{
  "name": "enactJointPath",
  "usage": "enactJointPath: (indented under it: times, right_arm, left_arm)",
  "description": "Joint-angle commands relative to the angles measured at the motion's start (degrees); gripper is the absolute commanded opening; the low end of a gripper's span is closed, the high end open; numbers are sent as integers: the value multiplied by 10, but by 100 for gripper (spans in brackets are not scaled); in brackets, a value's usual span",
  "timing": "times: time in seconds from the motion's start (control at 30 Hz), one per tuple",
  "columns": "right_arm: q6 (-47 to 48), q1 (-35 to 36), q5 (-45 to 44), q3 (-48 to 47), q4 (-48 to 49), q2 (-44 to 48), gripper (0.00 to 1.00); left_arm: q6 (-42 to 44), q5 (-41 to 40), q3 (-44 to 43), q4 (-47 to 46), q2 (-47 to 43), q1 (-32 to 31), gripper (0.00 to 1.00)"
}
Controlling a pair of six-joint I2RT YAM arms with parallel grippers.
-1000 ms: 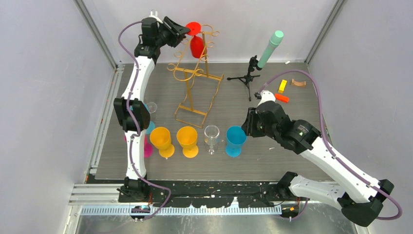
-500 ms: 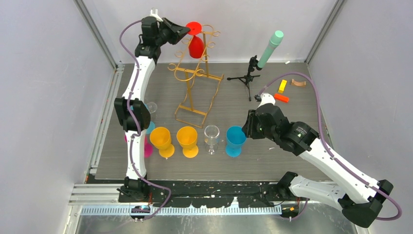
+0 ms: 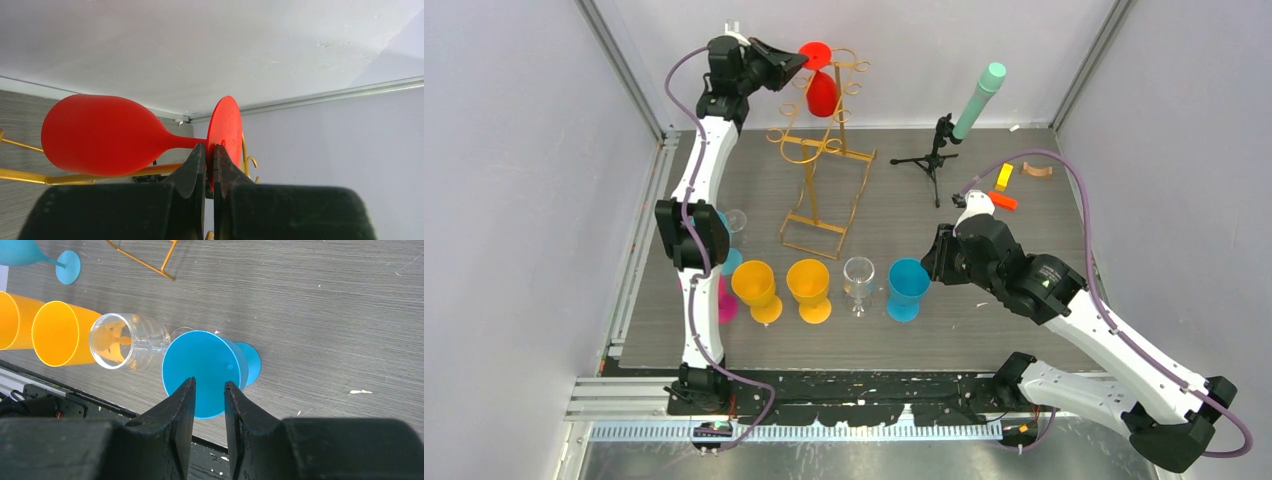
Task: Take the wine glass off the wine glass rack
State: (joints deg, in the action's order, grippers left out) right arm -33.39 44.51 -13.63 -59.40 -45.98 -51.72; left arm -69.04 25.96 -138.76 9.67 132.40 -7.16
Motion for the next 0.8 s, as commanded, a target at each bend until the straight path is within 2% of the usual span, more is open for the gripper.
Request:
enactJointPath:
  times: [0.0, 0.1, 0.27, 0.4, 0.47, 0.57, 0.67, 0.77]
  right_arm:
    - [-9, 2, -7, 3, 27, 5, 33]
    - [-9, 2, -5, 4, 30, 5, 33]
    - [-9, 2, -6, 7, 30, 7, 33]
    - [-9, 2, -6, 8, 31, 6, 33]
    - [-9, 2, -6, 9, 33, 6, 33]
    - [-9, 2, -5, 9, 34, 4, 33]
    - [-10, 2, -4, 10, 36, 4, 33]
    - [-10, 2, -5, 11, 37, 4, 33]
  left_arm:
    - [9, -11, 2, -64, -54, 7, 8]
    - [14, -13, 7, -55, -56, 7, 24]
    - [25, -15, 10, -44, -60, 7, 28]
    - [32, -16, 12, -38, -66, 7, 40]
    - [37, -18, 14, -34, -70, 6, 42]
    - [50, -24, 14, -20, -75, 7, 38]
    - [61, -30, 17, -10, -80, 7, 30]
    - [63, -31, 18, -8, -80, 7, 14]
